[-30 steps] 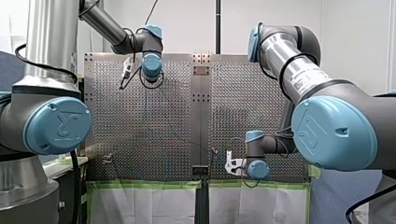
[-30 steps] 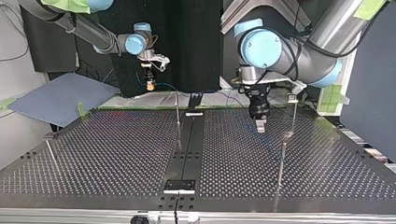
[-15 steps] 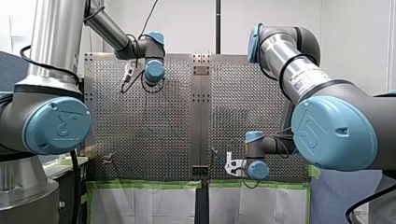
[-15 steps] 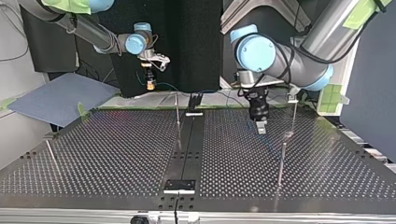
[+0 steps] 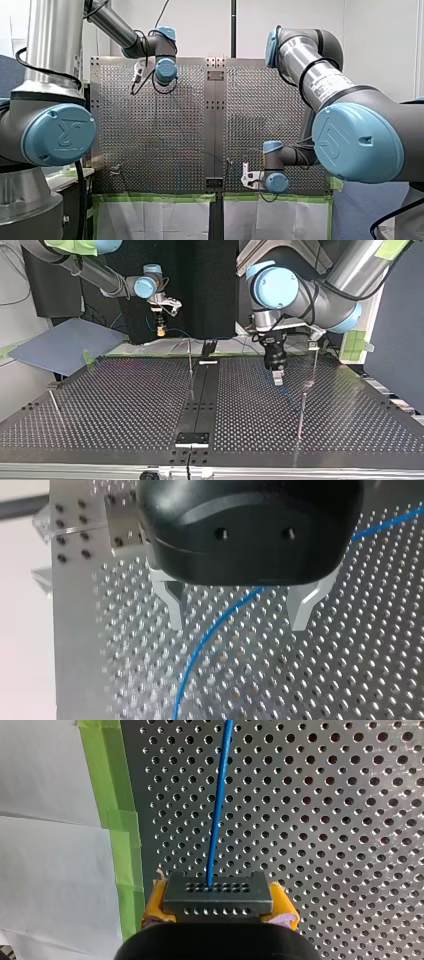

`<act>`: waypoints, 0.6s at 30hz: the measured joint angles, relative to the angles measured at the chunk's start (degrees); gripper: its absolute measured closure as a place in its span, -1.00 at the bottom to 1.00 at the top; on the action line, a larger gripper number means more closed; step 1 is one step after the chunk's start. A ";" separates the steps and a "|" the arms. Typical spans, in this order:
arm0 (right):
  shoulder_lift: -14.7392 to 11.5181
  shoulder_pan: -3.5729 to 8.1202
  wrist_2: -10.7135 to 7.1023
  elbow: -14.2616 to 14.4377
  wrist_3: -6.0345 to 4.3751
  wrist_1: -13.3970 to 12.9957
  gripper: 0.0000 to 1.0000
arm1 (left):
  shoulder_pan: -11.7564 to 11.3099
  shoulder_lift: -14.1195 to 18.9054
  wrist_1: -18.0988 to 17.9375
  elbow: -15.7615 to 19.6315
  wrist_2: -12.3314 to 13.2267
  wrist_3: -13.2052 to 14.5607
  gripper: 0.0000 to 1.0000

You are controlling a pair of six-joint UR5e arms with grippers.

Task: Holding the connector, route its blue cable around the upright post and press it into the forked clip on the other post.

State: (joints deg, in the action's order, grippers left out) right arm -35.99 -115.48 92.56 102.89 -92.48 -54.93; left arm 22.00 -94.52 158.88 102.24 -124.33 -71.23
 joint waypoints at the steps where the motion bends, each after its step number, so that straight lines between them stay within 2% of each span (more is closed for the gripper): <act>1: 0.01 0.00 0.00 -0.01 0.00 -0.01 1.00 | 0.07 0.00 0.07 0.01 0.71 0.26 -1.00; 7: 0.06 0.02 0.00 0.00 0.00 -0.01 1.00 | 0.23 -0.14 0.12 -0.02 3.77 1.22 -1.00; 10: 0.07 -0.02 0.00 -0.01 0.00 -0.01 1.00 | 0.09 -0.23 0.07 -0.02 4.24 2.20 -1.00; 14: 0.07 -0.04 0.00 -0.01 0.00 -0.01 1.00 | -0.26 -0.58 0.06 -0.07 3.87 3.12 -1.00; 18: 0.08 -0.13 0.00 -0.01 0.00 0.03 1.00 | -0.45 -2.26 0.41 -0.55 2.14 4.93 -1.00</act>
State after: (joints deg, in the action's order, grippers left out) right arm -35.92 -115.62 92.56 102.89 -92.48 -54.90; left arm 21.55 -96.78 159.29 101.69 -122.18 -66.30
